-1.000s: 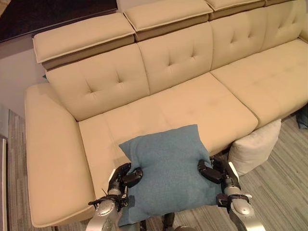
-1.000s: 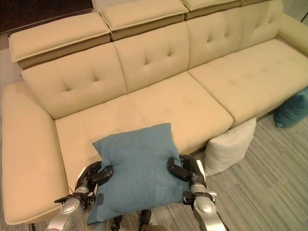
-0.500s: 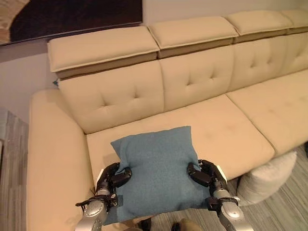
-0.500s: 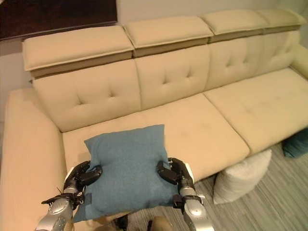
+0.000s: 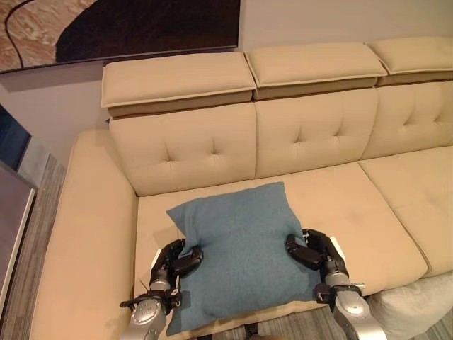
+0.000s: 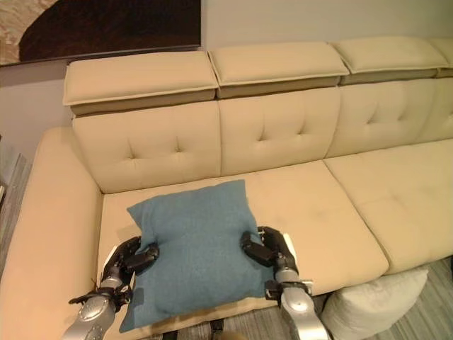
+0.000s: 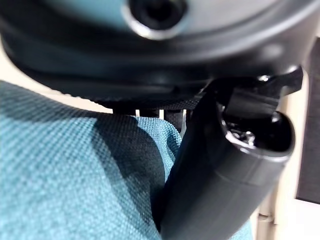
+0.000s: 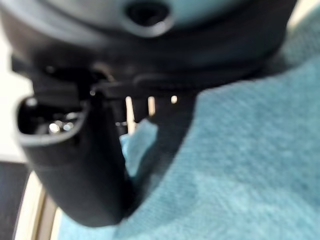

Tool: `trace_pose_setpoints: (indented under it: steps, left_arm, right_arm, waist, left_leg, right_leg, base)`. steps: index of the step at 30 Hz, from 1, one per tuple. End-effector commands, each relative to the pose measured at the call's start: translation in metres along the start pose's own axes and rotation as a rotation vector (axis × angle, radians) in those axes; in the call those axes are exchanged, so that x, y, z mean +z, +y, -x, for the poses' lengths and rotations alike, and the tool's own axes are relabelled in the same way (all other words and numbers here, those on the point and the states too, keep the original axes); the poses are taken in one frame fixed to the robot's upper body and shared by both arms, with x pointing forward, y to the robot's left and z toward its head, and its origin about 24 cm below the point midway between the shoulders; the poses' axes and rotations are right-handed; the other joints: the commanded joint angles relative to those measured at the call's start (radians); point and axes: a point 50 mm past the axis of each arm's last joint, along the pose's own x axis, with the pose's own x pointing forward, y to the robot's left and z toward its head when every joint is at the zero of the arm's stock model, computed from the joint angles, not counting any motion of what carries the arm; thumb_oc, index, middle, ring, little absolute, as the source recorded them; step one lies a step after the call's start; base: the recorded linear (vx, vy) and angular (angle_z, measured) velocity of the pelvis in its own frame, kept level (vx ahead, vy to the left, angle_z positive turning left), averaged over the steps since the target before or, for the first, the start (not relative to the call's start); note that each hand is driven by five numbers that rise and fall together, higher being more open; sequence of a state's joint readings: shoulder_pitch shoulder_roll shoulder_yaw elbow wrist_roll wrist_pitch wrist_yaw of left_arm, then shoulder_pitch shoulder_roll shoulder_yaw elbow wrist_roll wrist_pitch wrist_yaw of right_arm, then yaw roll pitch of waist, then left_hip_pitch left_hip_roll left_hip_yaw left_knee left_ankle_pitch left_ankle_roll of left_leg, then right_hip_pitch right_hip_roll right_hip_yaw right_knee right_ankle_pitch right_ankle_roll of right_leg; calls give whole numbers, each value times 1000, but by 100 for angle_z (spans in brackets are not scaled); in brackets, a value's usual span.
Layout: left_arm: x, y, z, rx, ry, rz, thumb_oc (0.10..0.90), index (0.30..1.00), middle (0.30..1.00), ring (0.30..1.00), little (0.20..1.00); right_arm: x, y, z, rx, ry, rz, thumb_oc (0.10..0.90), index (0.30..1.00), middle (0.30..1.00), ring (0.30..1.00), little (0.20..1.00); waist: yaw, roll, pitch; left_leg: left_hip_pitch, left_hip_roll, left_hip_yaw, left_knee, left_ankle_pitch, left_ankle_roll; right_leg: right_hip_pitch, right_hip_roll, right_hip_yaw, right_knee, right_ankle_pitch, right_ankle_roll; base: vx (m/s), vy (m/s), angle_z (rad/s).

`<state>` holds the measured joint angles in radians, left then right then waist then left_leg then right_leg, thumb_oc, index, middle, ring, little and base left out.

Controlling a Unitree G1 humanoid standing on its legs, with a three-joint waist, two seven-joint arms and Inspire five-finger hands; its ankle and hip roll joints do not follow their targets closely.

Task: Pick up all the scattered cushions and arrange them neatly on the sofa.

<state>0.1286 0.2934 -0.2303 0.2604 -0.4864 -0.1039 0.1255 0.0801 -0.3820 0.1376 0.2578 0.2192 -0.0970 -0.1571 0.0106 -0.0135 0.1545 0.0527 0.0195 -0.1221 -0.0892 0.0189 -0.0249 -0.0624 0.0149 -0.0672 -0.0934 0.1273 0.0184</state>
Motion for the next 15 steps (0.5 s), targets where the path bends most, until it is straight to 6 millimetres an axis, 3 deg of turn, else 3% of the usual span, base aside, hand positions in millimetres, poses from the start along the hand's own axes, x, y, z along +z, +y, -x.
trace_pose_setpoints:
  steps: [1,3,4,5,6,7,8,11,12,13,15]
  left_arm:
    - [79,-24,-17,-89,-392,-49,400,300,300,300,300]
    - [126,-41,-25,-90,-590,-43,400,300,300,300,300]
    - [137,-46,-25,-93,-638,-33,400,300,300,300,300]
    - [167,-57,-25,-98,-761,-25,400,300,300,300,300]
    - [181,-61,-24,-96,-820,-23,400,300,300,300,300]
    - [182,-62,-24,-95,-823,-23,400,300,300,300,300]
    - [213,-74,-22,-91,-954,-31,400,300,300,300,300]
    - [257,-88,-15,-44,-1150,-71,400,300,300,300,300]
    - [259,-88,-15,-43,-1154,-71,400,300,300,300,300]
    - [278,-94,-9,4,-1251,-101,400,300,300,300,300]
    - [291,-99,-5,43,-1313,-108,400,300,300,300,300]
  right_arm:
    - [97,12,-11,-5,-494,-50,400,300,300,300,300]
    - [143,11,-20,-74,-678,39,400,300,300,300,300]
    - [154,12,-22,-86,-720,45,400,300,300,300,300]
    - [182,16,-25,-116,-828,53,400,300,300,300,300]
    - [196,17,-25,-133,-883,62,400,300,300,300,300]
    - [198,18,-26,-134,-887,62,400,300,300,300,300]
    - [227,20,-26,-186,-1005,100,400,300,300,300,300]
    - [268,23,-23,-287,-1163,165,400,300,300,300,300]
    - [269,23,-23,-288,-1167,165,400,300,300,300,300]
    - [286,23,-20,-356,-1244,196,400,300,300,300,300]
    - [301,25,-15,-422,-1314,221,400,300,300,300,300]
  waist:
    - [-2,-17,-89]
    - [1,-4,-69]
    - [1,0,-67]
    - [5,7,-55]
    - [4,9,-58]
    - [3,9,-62]
    - [4,11,-63]
    - [-3,13,-91]
    - [-4,13,-94]
    - [-6,11,-111]
    - [-7,8,-123]
  left_leg:
    - [-70,-54,49,2,-30,10]
    - [-171,-59,25,2,1,-7]
    - [-199,-60,20,2,7,-10]
    - [-251,-60,16,2,23,-20]
    - [-282,-63,14,2,30,-24]
    - [-290,-63,14,2,31,-24]
    - [-343,-68,11,2,44,-33]
    - [-439,-80,9,2,59,-43]
    - [-450,-82,9,2,67,-42]
    - [-492,-88,7,2,73,-45]
    - [-522,-89,4,2,79,-46]
  right_leg:
    - [20,-44,-27,6,-119,81]
    - [-64,-45,-50,6,-113,84]
    - [-92,-46,-54,6,-107,87]
    - [-143,-47,-54,6,-93,91]
    - [-170,-46,-53,6,-86,92]
    - [-178,-46,-54,6,-85,92]
    - [-228,-46,-52,6,-67,95]
    - [-315,-47,-48,6,-42,97]
    - [-325,-49,-49,6,-36,97]
    - [-368,-50,-49,6,-28,94]
    - [-399,-52,-44,6,-22,94]
  base:
    - [-263,-87,25]
    - [-341,-36,57]
    - [-361,-16,55]
    - [-286,-12,28]
    - [-215,-6,22]
    - [-195,-5,23]
    - [-163,-2,25]
    - [-140,11,16]
    - [-90,21,21]
    - [-39,22,18]
    - [-22,13,5]
